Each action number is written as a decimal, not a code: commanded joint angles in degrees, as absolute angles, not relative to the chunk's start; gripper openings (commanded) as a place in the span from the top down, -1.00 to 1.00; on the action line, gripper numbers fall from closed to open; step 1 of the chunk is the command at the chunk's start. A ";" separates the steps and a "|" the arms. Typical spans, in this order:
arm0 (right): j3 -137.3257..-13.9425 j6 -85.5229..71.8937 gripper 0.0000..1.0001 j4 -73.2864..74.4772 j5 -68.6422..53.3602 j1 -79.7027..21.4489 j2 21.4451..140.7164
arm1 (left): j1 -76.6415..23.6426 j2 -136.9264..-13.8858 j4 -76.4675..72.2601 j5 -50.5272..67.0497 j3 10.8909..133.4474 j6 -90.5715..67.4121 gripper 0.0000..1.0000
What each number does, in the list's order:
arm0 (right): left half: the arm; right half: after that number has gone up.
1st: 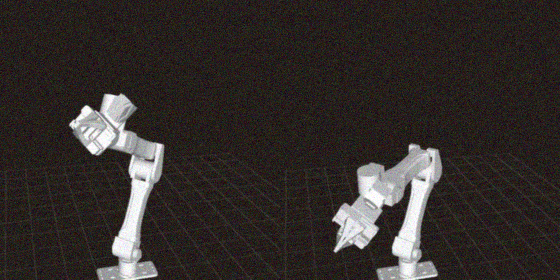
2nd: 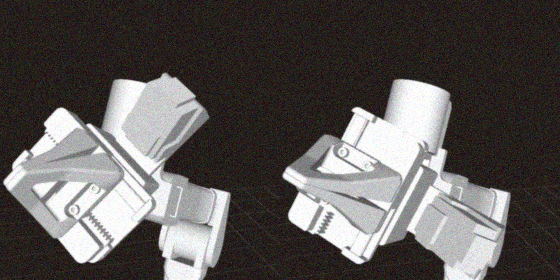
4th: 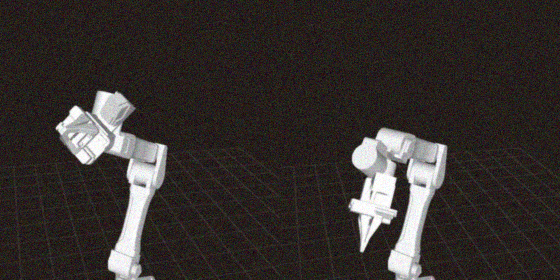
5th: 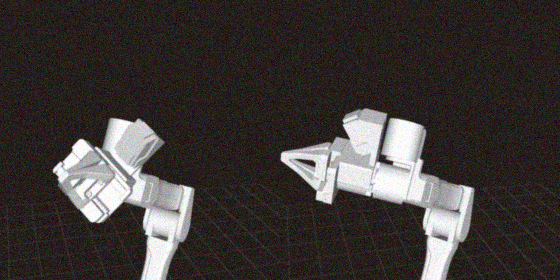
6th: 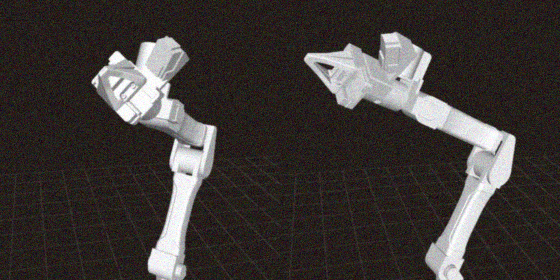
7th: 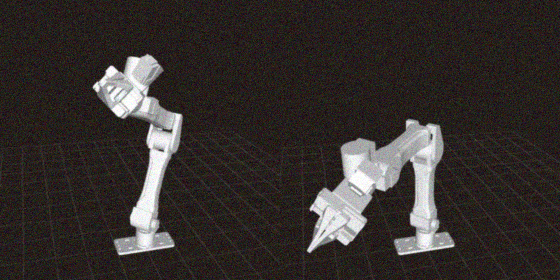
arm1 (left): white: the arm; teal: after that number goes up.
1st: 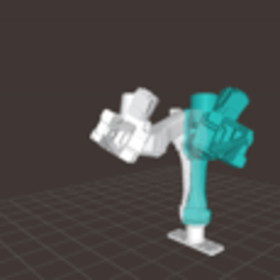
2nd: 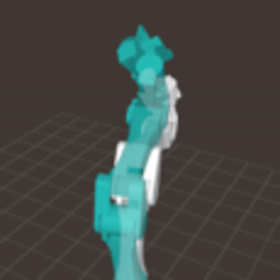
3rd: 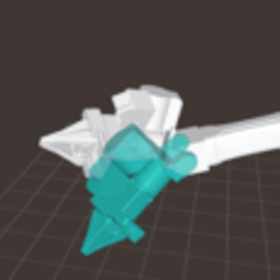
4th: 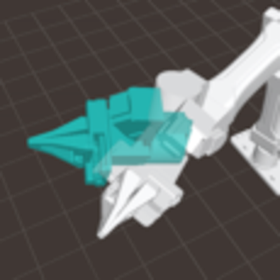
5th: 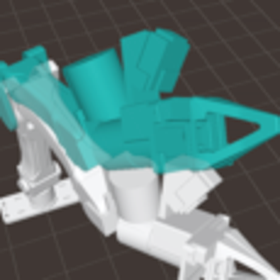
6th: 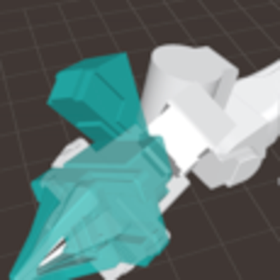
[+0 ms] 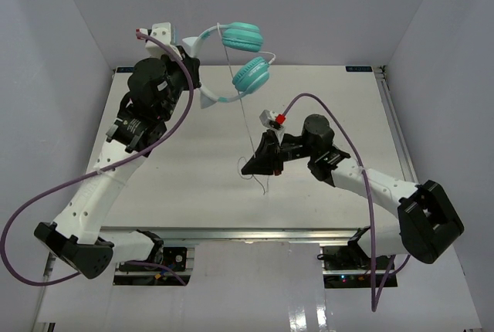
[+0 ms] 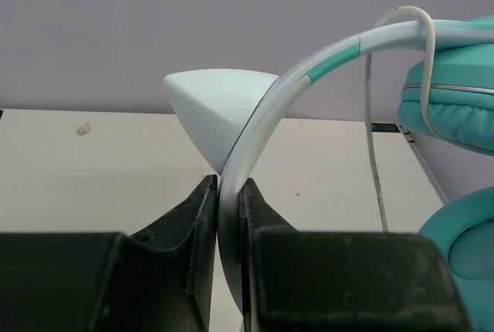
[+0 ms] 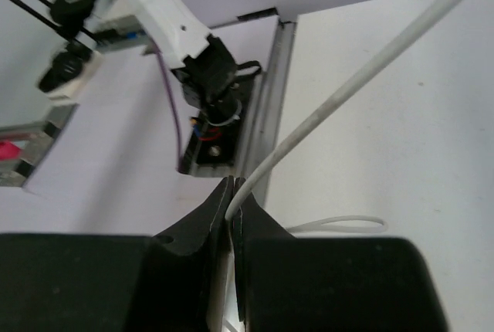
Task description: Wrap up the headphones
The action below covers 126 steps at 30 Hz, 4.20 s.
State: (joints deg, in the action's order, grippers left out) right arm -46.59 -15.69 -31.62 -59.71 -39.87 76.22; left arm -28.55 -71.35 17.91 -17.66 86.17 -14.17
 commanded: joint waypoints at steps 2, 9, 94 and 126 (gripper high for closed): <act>-56.35 10.78 0.85 2.93 -46.21 -40.32 71.89 | -24.75 -71.42 12.97 -19.55 83.81 -12.88 1.00; -66.78 25.41 0.85 24.06 -26.94 -44.95 71.05 | -23.91 -75.67 11.89 -20.74 80.94 -9.47 1.00; -76.29 35.59 0.85 2.82 -3.00 -34.06 91.61 | -29.31 -72.92 20.85 31.53 67.55 1.03 1.00; -84.23 5.63 0.61 -8.21 -49.52 -25.56 107.55 | -30.06 -76.43 31.93 28.74 94.61 -9.04 1.00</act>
